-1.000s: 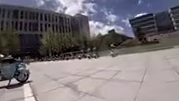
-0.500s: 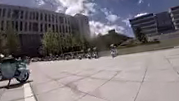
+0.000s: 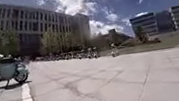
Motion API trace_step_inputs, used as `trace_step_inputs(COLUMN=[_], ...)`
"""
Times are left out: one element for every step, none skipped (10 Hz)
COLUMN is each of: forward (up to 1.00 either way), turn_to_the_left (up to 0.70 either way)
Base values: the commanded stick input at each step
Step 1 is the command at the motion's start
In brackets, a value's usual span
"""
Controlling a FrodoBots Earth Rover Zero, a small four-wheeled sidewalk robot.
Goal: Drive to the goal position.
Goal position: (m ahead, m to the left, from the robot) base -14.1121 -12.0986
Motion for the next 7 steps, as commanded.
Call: trace_step_inputs(forward=[0.7,0.7,0.7,0.7,0.7,0.7,0.7], turn_to_the_left=[-0.35,-0.35,-0.35,-0.35,-0.35,-0.35,-0.35])
